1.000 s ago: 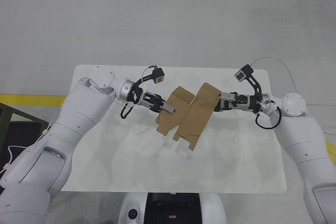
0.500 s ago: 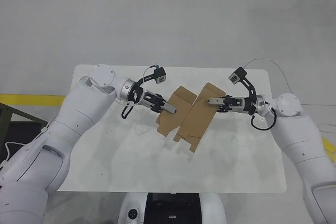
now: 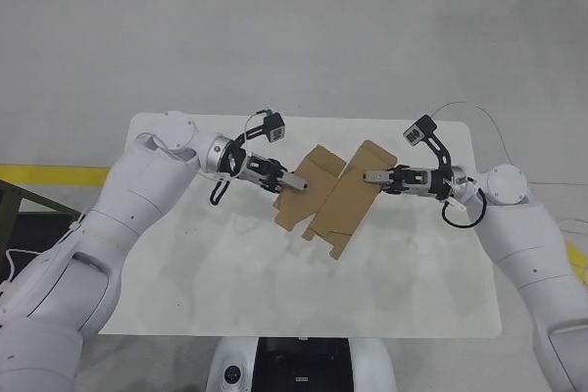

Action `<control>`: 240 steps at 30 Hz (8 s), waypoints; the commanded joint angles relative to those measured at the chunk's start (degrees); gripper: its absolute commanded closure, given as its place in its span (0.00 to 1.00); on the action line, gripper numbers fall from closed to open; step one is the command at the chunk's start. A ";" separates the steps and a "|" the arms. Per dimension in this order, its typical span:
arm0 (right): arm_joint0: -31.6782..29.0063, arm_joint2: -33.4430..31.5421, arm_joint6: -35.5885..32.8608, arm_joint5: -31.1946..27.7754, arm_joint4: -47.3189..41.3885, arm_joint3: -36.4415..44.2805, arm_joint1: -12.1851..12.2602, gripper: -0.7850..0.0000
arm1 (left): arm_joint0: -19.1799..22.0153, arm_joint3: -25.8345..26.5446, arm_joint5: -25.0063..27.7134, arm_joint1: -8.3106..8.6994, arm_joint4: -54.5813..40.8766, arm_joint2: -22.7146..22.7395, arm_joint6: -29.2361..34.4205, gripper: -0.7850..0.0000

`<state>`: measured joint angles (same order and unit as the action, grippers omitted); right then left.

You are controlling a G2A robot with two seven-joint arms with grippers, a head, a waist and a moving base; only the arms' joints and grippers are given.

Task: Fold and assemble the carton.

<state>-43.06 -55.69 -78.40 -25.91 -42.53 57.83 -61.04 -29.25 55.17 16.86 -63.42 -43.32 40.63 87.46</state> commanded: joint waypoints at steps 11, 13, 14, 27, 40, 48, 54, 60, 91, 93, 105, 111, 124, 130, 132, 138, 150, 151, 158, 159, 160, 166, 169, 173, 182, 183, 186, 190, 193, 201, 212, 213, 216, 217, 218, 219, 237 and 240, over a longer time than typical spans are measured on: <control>-2.08 -4.52 8.17 -2.01 -7.55 -7.72 -0.32 1.00 | -2.00 -8.71 6.60 -1.06 -7.78 4.92 -6.63 0.00; -3.17 -5.20 11.37 -2.31 -6.40 -6.45 -0.19 1.00 | -2.15 -10.36 7.67 -1.74 -8.51 4.74 -7.70 0.00; -3.78 -5.61 13.30 -2.42 -5.46 -5.44 -0.08 1.00 | -2.18 -10.98 8.03 -2.16 -8.88 4.50 -8.35 0.00; -16.58 -12.65 32.42 4.61 8.52 15.73 2.44 1.00 | -2.37 -11.48 12.77 -6.83 -4.67 1.07 -22.05 0.00; -20.25 -14.59 34.67 8.06 10.69 20.67 2.51 1.00 | -2.02 -12.11 14.04 -9.21 -1.57 0.95 -24.64 0.00; -20.38 -15.01 35.26 8.22 11.48 20.27 2.23 1.00 | -2.03 -12.68 13.72 -9.94 -1.06 1.98 -23.81 0.56; -20.17 -14.98 35.43 8.24 12.00 19.91 1.94 1.00 | -2.11 -13.02 13.04 -10.50 -0.61 2.57 -23.44 0.74; -20.21 -15.16 35.65 8.48 12.68 19.92 1.73 1.00 | -1.89 -13.57 12.59 -11.06 -0.41 3.17 -22.41 0.95; -9.10 -14.49 2.66 -2.64 10.18 1.96 1.79 0.00 | 1.69 -12.18 1.09 -7.05 4.80 10.17 -1.11 1.00; -8.58 -12.90 2.73 -2.72 9.56 2.76 1.53 0.00 | 0.99 -10.93 0.57 -6.87 4.21 10.33 -0.59 1.00; -7.28 -6.73 0.38 -0.37 4.18 3.66 0.91 0.03 | -0.75 -9.64 0.70 -7.03 3.11 9.58 -0.72 1.00; -7.32 -5.07 -0.58 0.59 3.21 5.20 1.03 0.36 | -0.64 -10.87 1.45 -7.36 3.82 8.88 -1.47 1.00; -6.77 -3.50 -0.60 0.60 2.64 5.77 1.59 0.57 | 0.09 -12.84 2.27 -7.56 5.73 7.99 -2.29 1.00; -6.40 -2.41 -0.62 0.62 3.04 5.83 1.80 0.61 | 0.47 -12.67 2.22 -7.62 6.67 7.34 -2.24 1.00; -6.31 -2.14 -0.54 0.54 2.98 5.83 1.84 0.63 | 0.52 -12.67 2.28 -7.64 6.78 7.20 -2.30 1.00; -5.96 -1.31 -0.25 0.25 2.98 5.70 2.04 0.67 | 0.90 -12.97 2.55 -7.69 7.34 6.67 -2.57 1.00; -5.28 0.07 0.05 -0.04 2.60 4.83 2.40 0.92 | 1.78 -14.19 3.82 -7.92 8.78 5.36 -3.84 1.00; -5.23 0.23 0.01 0.00 2.55 4.77 2.41 0.95 | 1.86 -14.28 3.84 -7.93 8.81 5.29 -3.86 1.00; -4.60 1.24 0.02 -0.01 2.60 4.20 2.43 1.00 | 2.22 -14.65 4.01 -7.97 8.83 4.88 -4.03 0.99; -4.50 1.38 -0.03 0.03 2.55 4.16 2.43 1.00 | 2.27 -14.67 4.09 -7.97 8.85 4.83 -4.11 0.91; -4.43 1.47 -0.02 0.02 2.49 4.09 2.44 1.00 | 2.30 -14.70 4.12 -7.97 8.83 4.78 -4.14 0.77; -4.03 1.98 -0.12 0.13 2.03 2.36 2.47 1.00 | 2.41 -14.95 4.29 -7.87 8.23 4.84 -4.31 0.00; -3.69 2.21 -0.27 0.28 1.58 0.95 2.37 1.00 | 2.16 -14.85 4.34 -7.71 7.13 5.31 -4.36 0.00; -3.38 2.35 -0.26 0.27 1.25 -0.05 2.25 1.00 | 1.58 -14.66 4.28 -7.51 5.44 6.06 -4.30 0.00; -3.16 2.73 0.07 -0.06 1.59 -0.66 2.09 1.00 | 0.29 -13.63 3.55 -7.34 1.59 7.82 -3.57 0.00; -3.17 2.78 0.09 -0.08 1.58 -0.67 2.07 1.00 | 0.26 -13.56 3.51 -7.33 1.47 7.93 -3.54 0.00; -3.11 3.04 0.14 -0.13 1.89 -1.13 2.00 1.00 | 0.14 -12.94 3.16 -7.31 0.95 8.34 -3.18 0.00; -3.02 3.28 0.30 -0.29 1.88 -2.02 1.85 1.00 | 0.02 -11.74 2.65 -7.18 0.97 8.83 -2.67 0.00; -2.93 3.43 0.29 -0.27 1.93 -2.29 1.77 1.00 | -0.09 -10.92 2.55 -7.05 1.02 9.29 -2.57 0.00; -2.80 3.99 0.24 -0.23 1.97 -2.01 1.49 1.00 | -0.14 -9.14 2.96 -7.24 1.73 9.35 -2.98 0.00; -2.99 3.87 0.25 -0.24 1.97 -1.34 1.50 1.00 | 0.95 -11.57 4.53 -8.09 4.37 8.02 -4.55 0.00; -2.98 3.88 0.23 -0.21 2.07 -1.31 1.50 1.00 | 1.09 -11.86 4.75 -8.12 4.71 7.96 -4.78 0.00; -2.90 3.90 0.25 -0.24 2.25 -1.21 1.49 1.00 | 1.47 -12.47 5.49 -8.17 6.10 7.73 -5.51 0.00; -2.86 3.93 0.22 -0.21 2.34 -1.16 1.49 1.00 | 1.53 -12.58 5.68 -8.19 6.36 7.68 -5.70 0.00; -2.83 3.95 0.21 -0.20 2.37 -1.15 1.48 1.00 | 1.58 -12.66 5.77 -8.22 6.56 7.62 -5.79 0.00; -2.79 3.99 0.17 -0.16 2.47 -1.12 1.47 1.00 | 1.65 -12.73 5.88 -8.23 6.85 7.55 -5.91 0.00; -2.84 3.67 0.21 -0.19 3.00 -1.07 1.67 1.00 | 3.30 -17.22 5.98 -9.18 10.78 5.75 -6.02 0.56; -2.72 3.74 0.24 -0.22 3.16 -1.04 1.65 1.00 | 3.69 -18.21 5.61 -9.46 11.23 5.44 -5.64 0.60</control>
<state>-45.80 -51.98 -78.16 -26.13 -39.38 56.77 -59.38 -25.65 37.18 22.55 -72.81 -32.20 46.15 81.74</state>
